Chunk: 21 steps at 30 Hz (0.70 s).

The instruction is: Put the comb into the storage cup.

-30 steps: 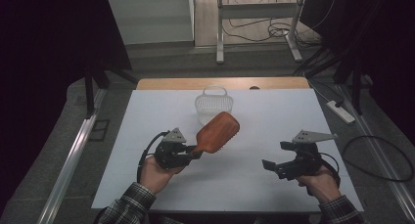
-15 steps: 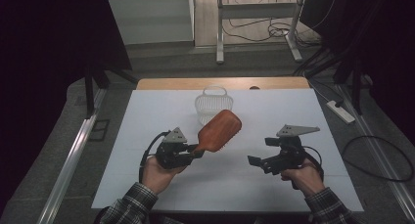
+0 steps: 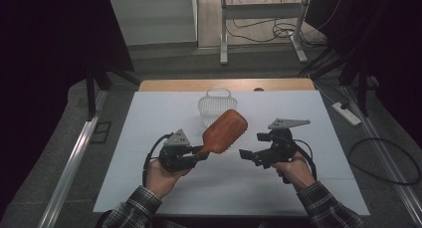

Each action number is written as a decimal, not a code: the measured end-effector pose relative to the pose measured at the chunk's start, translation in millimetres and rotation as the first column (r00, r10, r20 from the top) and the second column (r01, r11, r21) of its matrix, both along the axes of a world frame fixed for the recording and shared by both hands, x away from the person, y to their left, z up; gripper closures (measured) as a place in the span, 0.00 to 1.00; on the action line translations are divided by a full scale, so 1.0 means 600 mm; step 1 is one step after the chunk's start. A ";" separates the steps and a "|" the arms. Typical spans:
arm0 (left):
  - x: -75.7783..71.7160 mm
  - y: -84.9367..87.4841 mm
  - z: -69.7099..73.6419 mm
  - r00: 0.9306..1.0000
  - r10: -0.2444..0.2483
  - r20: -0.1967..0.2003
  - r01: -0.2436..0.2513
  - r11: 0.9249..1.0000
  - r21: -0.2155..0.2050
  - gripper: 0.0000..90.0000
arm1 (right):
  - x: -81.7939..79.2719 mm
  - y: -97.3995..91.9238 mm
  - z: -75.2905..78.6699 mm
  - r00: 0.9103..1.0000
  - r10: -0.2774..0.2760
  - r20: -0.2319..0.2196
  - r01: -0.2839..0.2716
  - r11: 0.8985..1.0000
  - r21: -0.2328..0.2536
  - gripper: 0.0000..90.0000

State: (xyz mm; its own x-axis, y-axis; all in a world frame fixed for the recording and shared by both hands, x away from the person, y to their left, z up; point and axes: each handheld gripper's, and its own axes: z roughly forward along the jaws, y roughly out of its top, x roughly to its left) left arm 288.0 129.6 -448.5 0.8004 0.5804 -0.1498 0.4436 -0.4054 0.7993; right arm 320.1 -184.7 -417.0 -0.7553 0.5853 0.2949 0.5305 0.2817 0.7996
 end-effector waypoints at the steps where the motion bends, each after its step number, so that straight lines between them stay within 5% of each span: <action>1: 0.000 -0.001 0.000 1.000 0.002 0.002 -0.002 1.000 -0.004 0.79 | 0.001 0.002 0.001 1.000 -0.003 -0.003 0.003 1.000 0.005 0.00; 12: 0.000 -0.001 0.002 1.000 0.003 0.008 -0.002 1.000 -0.020 0.79 | 0.016 0.023 0.012 1.000 -0.011 -0.009 0.011 1.000 0.022 0.00; 21: -0.001 -0.002 0.003 1.000 0.001 0.015 -0.001 0.999 -0.033 0.79 | 0.032 0.040 0.010 0.998 -0.007 -0.055 0.010 0.999 0.051 0.00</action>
State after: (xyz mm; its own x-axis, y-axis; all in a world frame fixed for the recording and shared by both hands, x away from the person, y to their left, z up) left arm 287.4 128.4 -447.0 0.8021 0.5760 -0.1573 0.4321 -0.3781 0.8188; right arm 339.6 -160.4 -411.2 -0.7321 0.5747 0.3657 0.5763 0.2365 0.7822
